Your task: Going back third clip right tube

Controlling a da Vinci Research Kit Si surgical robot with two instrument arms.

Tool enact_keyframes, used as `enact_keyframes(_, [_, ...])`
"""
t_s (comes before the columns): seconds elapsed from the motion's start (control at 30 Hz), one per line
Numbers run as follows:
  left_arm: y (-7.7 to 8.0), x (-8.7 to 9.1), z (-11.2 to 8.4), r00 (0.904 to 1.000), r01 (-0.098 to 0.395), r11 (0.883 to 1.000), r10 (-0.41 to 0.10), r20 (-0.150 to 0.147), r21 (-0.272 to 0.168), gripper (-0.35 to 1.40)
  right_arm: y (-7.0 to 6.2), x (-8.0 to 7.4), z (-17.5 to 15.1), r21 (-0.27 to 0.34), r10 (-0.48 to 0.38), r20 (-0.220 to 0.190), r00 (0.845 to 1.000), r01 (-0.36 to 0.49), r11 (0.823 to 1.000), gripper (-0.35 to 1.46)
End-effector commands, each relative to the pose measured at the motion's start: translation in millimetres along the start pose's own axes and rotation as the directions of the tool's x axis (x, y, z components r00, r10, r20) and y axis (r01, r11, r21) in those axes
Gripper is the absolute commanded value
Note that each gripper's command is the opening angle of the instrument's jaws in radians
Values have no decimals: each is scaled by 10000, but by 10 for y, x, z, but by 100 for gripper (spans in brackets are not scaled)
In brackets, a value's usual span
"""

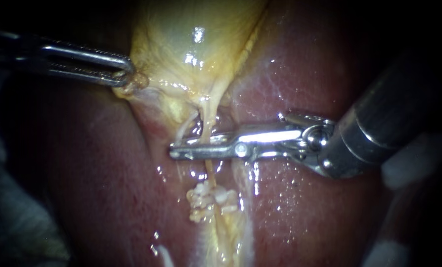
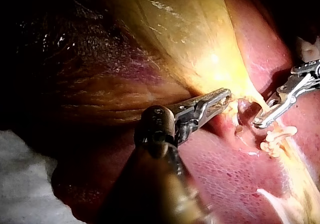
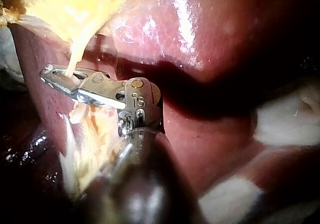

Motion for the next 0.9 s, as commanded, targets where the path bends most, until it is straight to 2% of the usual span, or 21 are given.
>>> enact_keyframes(0.03, [0,0,0,10000,-6,10000,6,0,2,-35,0,0,2,-66,15,-72,10000,-15,10000,-15])
enact_keyframes(0.1, [-1,0,0,10000,-8,10000,8,1,1,-35,3,-1,4,-264,-476,-83,9988,474,9985,5])
enact_keyframes(0.23, [-1,0,1,10000,-9,10000,9,15,-21,-35,15,-5,6,-595,-1106,188,9937,1116,9920,28])
enact_keyframes(0.33, [-1,-1,0,10000,-10,10000,10,16,-21,-35,29,-9,5,-837,-1396,338,9896,1420,9863,37])
enact_keyframes(0.5, [-1,-1,0,10000,-11,10000,11,17,-24,-35,50,-16,-1,-1260,-2034,288,9787,2054,9705,44])
enact_keyframes(0.6, [-1,-1,-1,10000,-12,10000,12,20,-28,-35,51,-17,-8,-1271,-2555,341,9662,2578,9578,45])
enact_keyframes(0.7, [-2,-2,-3,10000,-15,10000,16,43,-63,-35,45,-19,-21,-1373,-3174,348,9477,3191,9377,45])
enact_keyframes(0.8, [-2,-2,-5,10000,-20,10000,21,49,-71,-35,36,-22,-36,-1719,-4027,302,9149,4016,8995,46])
enact_keyframes(0.9, [-2,-3,-7,10000,-23,10000,23,52,-77,-35,25,-20,-51,-1878,-4923,451,8693,4914,8504,49])
